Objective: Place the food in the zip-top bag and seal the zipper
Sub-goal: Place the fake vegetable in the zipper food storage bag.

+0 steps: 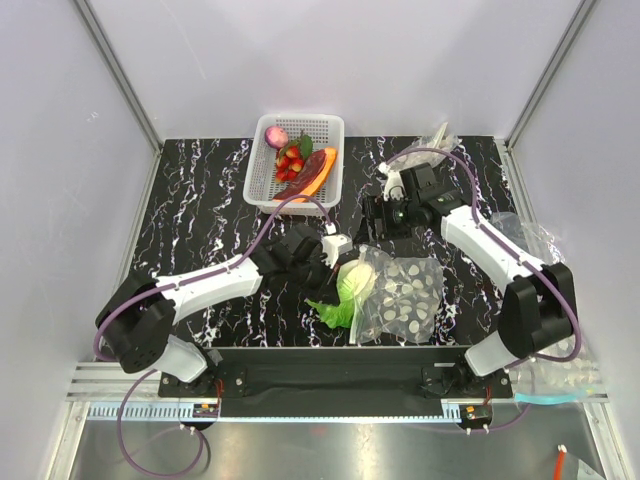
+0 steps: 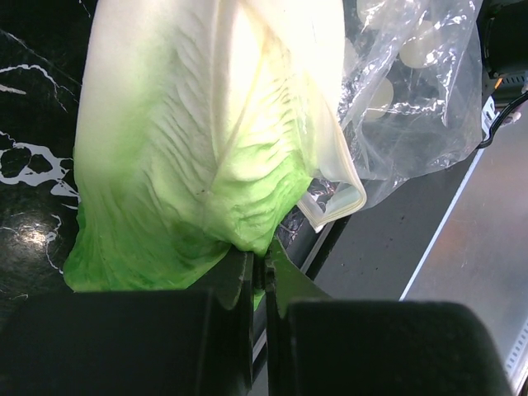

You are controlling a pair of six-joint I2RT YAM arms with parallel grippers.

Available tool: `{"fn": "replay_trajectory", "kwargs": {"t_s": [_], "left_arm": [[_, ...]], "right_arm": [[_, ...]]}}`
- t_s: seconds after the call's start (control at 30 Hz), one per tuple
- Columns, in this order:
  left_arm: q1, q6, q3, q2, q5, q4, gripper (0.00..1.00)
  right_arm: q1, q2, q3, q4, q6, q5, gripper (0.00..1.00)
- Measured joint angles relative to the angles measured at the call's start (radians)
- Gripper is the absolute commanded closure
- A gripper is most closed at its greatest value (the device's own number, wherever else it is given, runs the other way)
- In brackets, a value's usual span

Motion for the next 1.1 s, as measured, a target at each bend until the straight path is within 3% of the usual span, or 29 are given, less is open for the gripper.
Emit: {"fn": "replay_trajectory", "kwargs": {"t_s": [0.1, 0.13, 0.47, 0.5, 0.63, 0.83, 1.1], "left_arm": [[0.0, 0.003, -0.005, 0.0, -0.002, 0.005, 1.0], [0.0, 0.003, -0.006, 0.0, -0.003, 0.005, 1.0], [-0.007, 0.011, -0.02, -0.005, -0.019, 0.023, 1.0], [-0.009, 0.015, -0.026, -0.01, -0.024, 0.027, 1.0], [-0.028, 0.04, -0.04, -0.03, -0.068, 0.034, 1.0], [-0.069, 0.095, -0.058, -0.058, -0.153, 0.04, 1.0], [-0.129, 0.159, -0.053, -0.057, -0.237, 0.041, 1.0]], "right_arm": [[0.001, 0.029, -0.005, 0.0, -0.006, -0.042, 0.19], [0.001, 0.034, -0.008, 0.0, -0.007, -0.053, 0.27], [0.001, 0.04, -0.06, 0.018, -0.005, -0.117, 0.62], [0.001, 0.04, -0.062, 0.019, -0.003, -0.124, 0.7], [0.001, 0.047, -0.066, 0.034, -0.001, -0.135, 0.84], [0.001, 0.091, -0.066, 0.068, 0.01, -0.187, 0.97], [0.002, 0.117, -0.066, 0.124, 0.038, -0.259, 1.0]]}}
